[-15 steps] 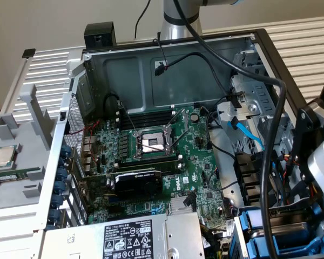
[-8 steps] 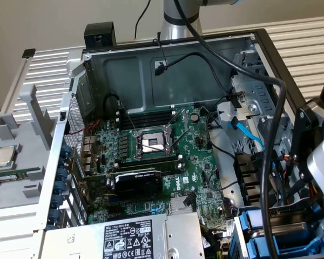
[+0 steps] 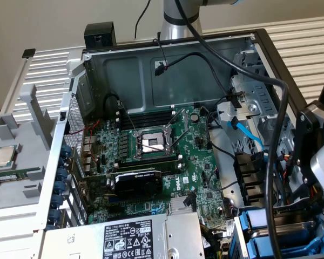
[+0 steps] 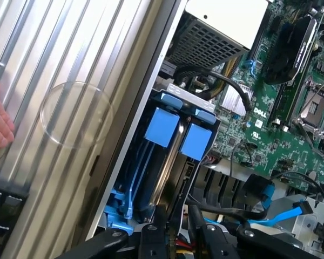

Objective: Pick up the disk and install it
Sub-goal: 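Insert the first disk wire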

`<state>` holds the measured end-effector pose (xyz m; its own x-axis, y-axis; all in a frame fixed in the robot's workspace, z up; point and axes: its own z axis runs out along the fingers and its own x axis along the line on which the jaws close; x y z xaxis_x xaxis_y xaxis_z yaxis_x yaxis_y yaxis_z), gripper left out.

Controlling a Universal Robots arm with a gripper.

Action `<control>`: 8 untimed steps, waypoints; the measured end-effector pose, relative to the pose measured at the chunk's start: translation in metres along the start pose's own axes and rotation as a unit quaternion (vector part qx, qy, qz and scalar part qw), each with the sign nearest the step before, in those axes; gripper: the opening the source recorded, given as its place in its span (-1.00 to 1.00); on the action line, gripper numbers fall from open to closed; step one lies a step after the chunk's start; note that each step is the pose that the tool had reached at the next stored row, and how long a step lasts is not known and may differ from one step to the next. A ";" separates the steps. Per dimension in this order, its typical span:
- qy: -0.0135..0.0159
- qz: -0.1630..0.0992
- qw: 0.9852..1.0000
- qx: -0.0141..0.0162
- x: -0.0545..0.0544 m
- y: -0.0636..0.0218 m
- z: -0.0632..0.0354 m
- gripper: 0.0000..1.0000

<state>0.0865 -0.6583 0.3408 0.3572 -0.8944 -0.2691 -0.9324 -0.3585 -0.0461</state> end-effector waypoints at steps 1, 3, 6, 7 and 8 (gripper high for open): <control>0.000 0.000 1.000 0.000 0.000 -0.0002 0.0001 -0.40; -0.001 -0.001 1.000 -0.001 0.001 -0.0007 0.0005 -0.40; -0.003 -0.003 1.000 -0.003 0.002 -0.0012 0.0013 -0.40; -0.004 -0.004 1.000 -0.003 0.002 -0.0012 0.0015 -0.40; -0.006 -0.005 1.000 -0.003 0.002 -0.0013 0.0018 -0.40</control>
<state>0.0883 -0.6593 0.3386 0.3654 -0.8878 -0.2798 -0.9286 -0.3685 -0.0434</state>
